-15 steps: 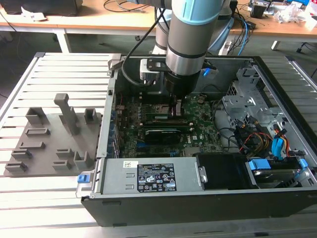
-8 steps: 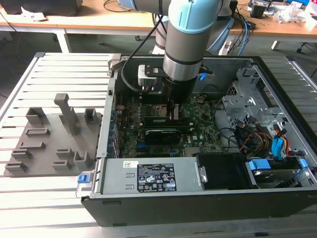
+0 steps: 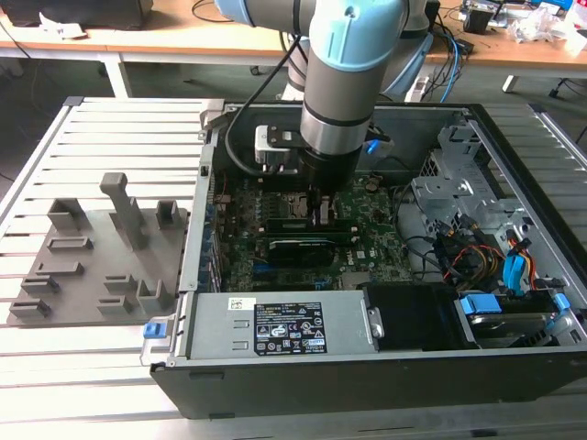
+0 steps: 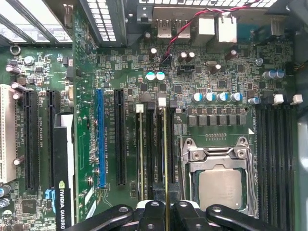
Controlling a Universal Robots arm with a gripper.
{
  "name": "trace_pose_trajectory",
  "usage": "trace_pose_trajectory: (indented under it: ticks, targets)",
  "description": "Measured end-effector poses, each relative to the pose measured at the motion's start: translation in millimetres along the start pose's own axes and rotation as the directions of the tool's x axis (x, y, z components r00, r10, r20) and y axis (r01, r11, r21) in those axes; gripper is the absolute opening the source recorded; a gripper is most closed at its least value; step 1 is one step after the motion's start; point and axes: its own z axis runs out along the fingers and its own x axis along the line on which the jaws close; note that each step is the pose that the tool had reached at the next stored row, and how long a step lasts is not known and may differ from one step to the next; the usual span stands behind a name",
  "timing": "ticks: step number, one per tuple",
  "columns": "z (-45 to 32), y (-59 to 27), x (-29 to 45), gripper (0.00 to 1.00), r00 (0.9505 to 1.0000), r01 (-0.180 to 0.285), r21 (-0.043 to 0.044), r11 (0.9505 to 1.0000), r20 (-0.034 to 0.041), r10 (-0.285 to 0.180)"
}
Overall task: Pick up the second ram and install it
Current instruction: 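Insert the second ram into the second slot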
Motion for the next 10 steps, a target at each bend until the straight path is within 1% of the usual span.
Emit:
trace_pose_trajectory:
  ticks: [1,3,10]
  targets:
    - [0.8,0.0,0.0,0.14,1.0,0.001,0.0,1.0,0.0011,-0.001]
    - [2.9,0.0,0.3,0.14,1.0,0.001,0.0,1.0,0.0009,-0.001]
    - [3.5,-1.2,0.3,0.14,1.0,0.001,0.0001,1.0,0.0001,-0.001]
